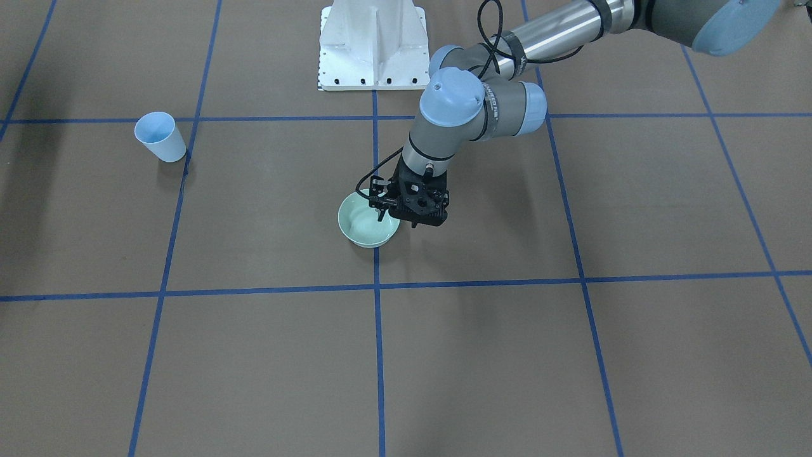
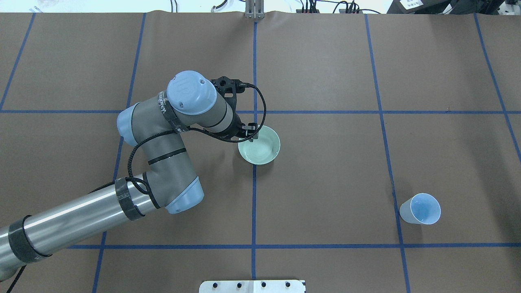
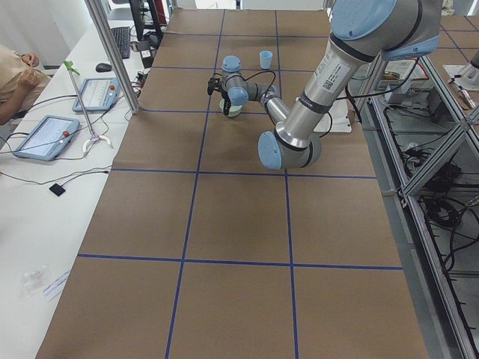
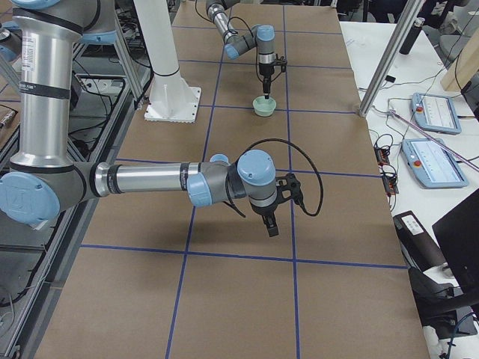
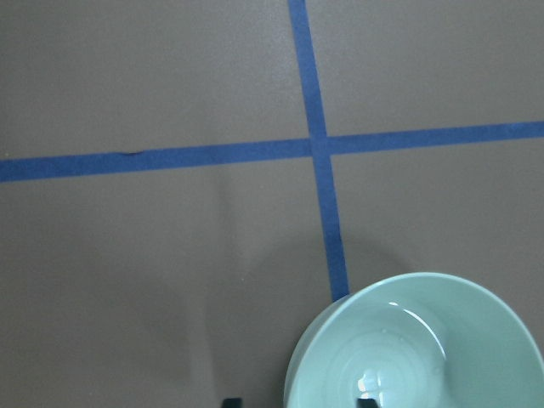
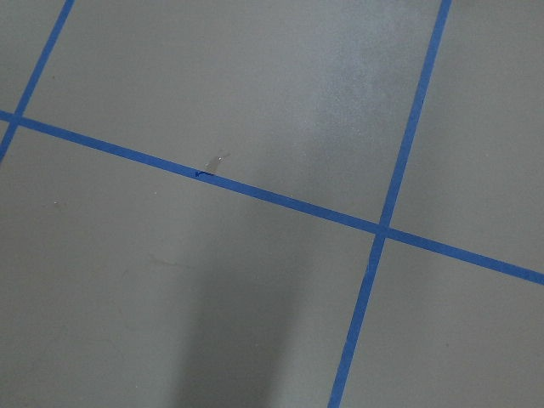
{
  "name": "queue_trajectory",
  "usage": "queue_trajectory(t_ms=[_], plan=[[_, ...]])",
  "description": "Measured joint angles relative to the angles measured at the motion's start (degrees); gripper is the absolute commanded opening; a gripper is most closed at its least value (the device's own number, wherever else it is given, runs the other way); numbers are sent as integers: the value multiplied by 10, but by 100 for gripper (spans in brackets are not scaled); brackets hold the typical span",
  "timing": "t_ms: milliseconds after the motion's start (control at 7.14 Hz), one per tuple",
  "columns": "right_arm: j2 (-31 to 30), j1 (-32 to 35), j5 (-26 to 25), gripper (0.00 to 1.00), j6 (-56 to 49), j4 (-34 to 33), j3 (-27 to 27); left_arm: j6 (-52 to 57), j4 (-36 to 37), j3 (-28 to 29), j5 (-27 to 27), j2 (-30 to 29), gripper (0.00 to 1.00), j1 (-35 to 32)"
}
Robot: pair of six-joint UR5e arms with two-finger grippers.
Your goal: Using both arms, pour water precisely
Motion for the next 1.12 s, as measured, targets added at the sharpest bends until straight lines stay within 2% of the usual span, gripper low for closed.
queue_trajectory(t_ms=[140,280,560,840,980,1120], plan=[[0,-1,11,100,0,6,2,17,39,-37,-22,8,100,-22],[-1,-2,37,100,2,14,3,62,88,-97,-44,38,100,-46],[-13,-17,73,100,51,20,33,194,165,-218,-84,143,100,-111],[-43,-59,69,100,164,34,104,384,185,-257,-152,248,100,-228],[-63,-88,55,100,245,84,125,482,188,-255,-169,289,100,-287],[-85,-127,26,100,345,163,134,574,188,-242,-183,324,100,-341]])
